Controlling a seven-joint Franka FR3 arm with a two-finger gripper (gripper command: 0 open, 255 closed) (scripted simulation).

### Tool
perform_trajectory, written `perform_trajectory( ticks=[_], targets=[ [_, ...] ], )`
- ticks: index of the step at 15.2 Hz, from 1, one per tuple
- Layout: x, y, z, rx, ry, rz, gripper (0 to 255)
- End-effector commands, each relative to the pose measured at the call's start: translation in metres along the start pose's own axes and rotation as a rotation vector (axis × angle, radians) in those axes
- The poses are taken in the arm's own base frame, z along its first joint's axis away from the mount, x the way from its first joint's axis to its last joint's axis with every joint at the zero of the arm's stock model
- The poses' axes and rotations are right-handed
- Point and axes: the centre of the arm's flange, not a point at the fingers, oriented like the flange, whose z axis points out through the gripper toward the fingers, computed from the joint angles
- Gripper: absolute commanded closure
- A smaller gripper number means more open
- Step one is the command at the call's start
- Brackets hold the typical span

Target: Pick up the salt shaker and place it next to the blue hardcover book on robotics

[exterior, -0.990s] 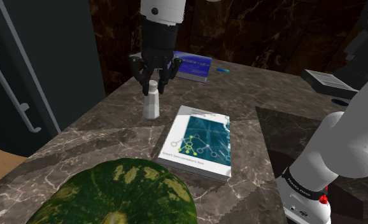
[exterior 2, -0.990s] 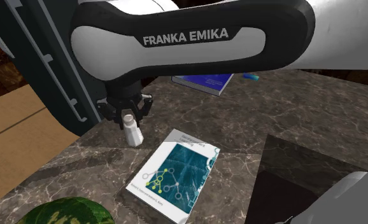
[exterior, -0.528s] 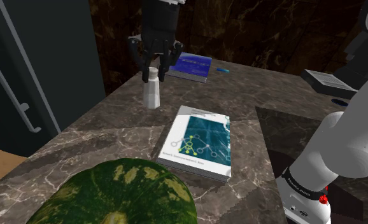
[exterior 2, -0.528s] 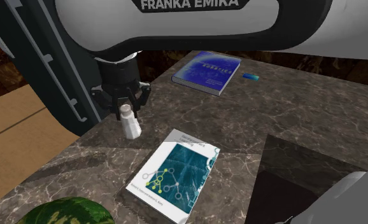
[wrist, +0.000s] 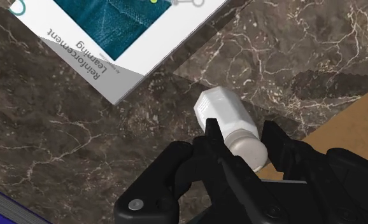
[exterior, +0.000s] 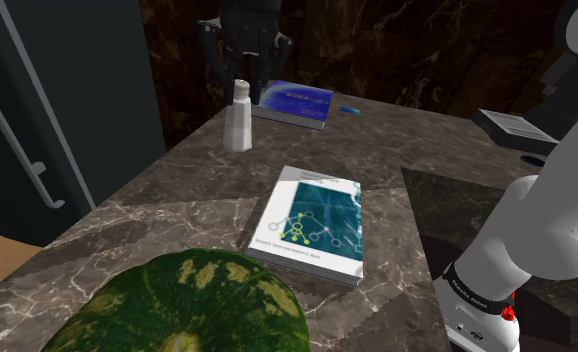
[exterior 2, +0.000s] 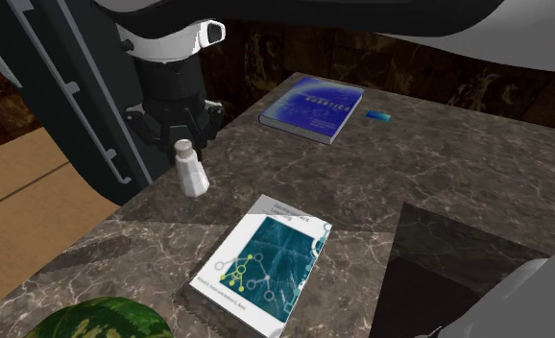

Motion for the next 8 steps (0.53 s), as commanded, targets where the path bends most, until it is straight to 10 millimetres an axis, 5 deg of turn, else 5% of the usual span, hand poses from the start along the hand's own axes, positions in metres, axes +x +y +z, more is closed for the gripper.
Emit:
perform_trajectory(
  ticks=[1, 8],
  targets=[
    [0.001, -0.001, -0.011, 0.000, 0.000, 0.000, 255],
    [0.001, -0.004, -0.048, 0.000, 0.000, 0.000, 255]
  ],
)
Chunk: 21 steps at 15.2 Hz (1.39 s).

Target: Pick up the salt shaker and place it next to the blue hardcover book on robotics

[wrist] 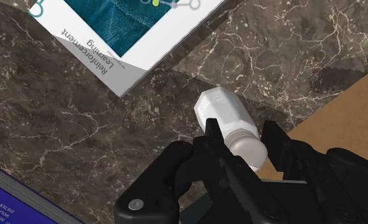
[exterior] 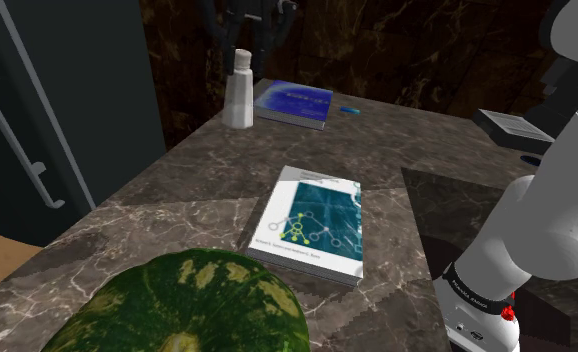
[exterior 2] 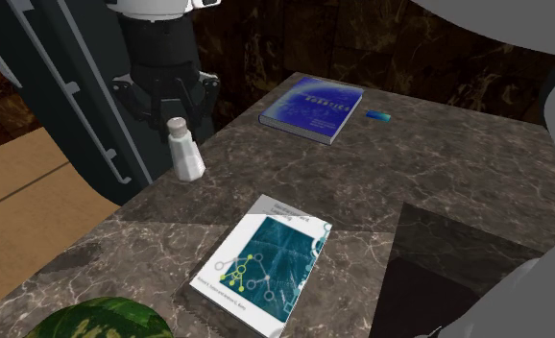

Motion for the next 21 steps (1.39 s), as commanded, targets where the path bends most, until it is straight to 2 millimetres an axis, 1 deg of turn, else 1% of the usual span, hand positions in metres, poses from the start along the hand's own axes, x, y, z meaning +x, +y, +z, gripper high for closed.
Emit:
perform_trajectory(
  ticks=[1, 21],
  targets=[
    [0.001, -0.001, -0.006, 0.000, 0.000, 0.000, 255],
    [0.142, 0.222, -0.026, 0.000, 0.000, 0.000, 255]
  ],
)
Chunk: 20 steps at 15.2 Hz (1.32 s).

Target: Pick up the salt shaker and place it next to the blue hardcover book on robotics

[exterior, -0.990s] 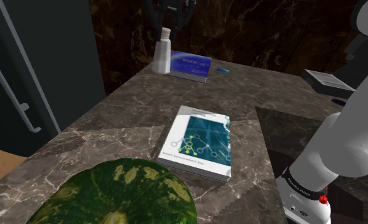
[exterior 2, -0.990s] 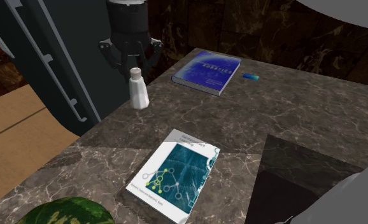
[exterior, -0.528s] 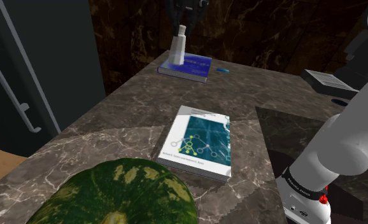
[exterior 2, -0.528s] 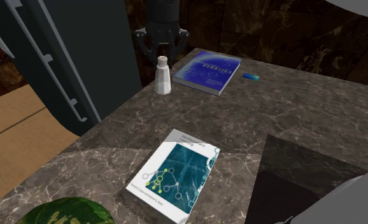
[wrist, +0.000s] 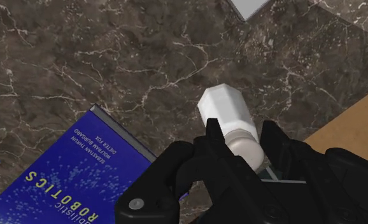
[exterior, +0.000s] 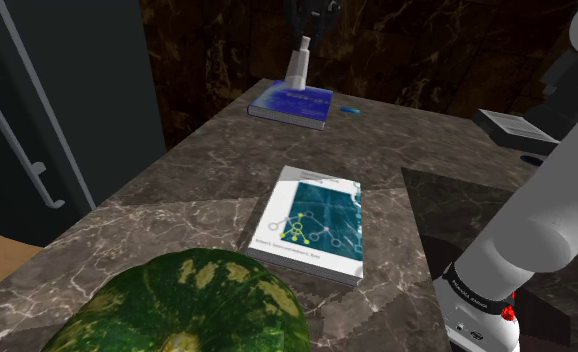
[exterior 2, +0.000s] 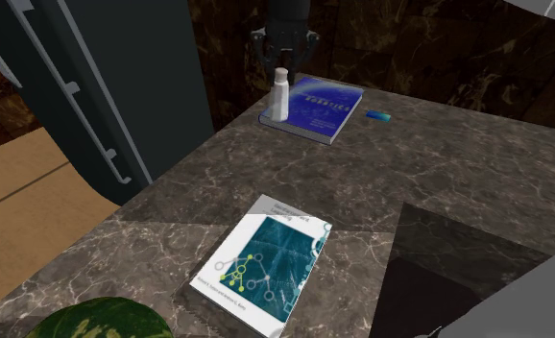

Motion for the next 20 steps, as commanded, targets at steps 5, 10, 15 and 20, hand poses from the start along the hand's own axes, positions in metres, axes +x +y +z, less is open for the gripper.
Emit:
perform_trajectory(
  ticks=[5, 10, 15, 20],
  targets=[
    [0.041, 0.068, -0.008, 0.000, 0.000, -0.001, 255],
    [0.070, 0.114, -0.006, 0.000, 0.000, -0.001, 255],
    [0.070, 0.116, 0.020, 0.000, 0.000, -0.001, 255],
    [0.069, 0.118, 0.046, 0.000, 0.000, -0.001, 255]
  ],
)
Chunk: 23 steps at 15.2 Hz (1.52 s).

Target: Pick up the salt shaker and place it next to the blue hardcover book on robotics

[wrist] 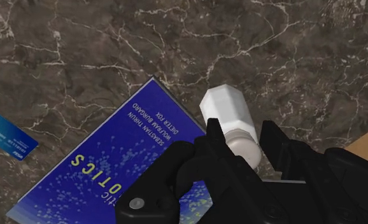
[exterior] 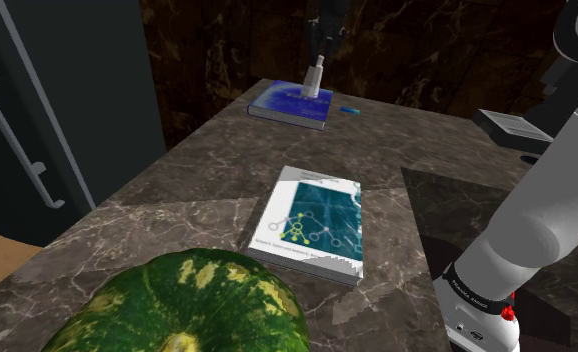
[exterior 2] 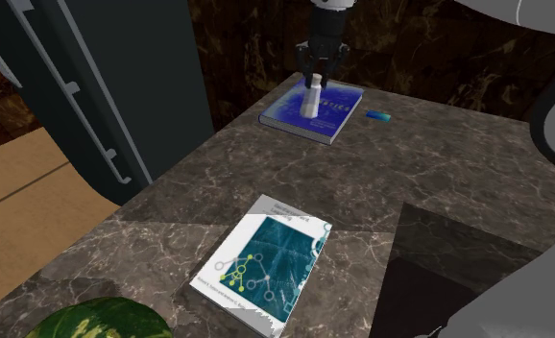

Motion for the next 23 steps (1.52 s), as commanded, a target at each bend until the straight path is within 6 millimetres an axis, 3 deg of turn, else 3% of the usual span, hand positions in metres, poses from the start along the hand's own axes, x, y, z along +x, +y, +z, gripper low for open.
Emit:
perform_trajectory(
  ticks=[1, 21, 23],
  targets=[
    [0.000, 0.001, 0.010, 0.000, 0.001, 0.000, 255],
    [0.000, 0.010, 0.116, 0.000, 0.001, 0.000, 255],
    [0.000, 0.010, 0.116, 0.000, 0.001, 0.000, 255]
  ],
)
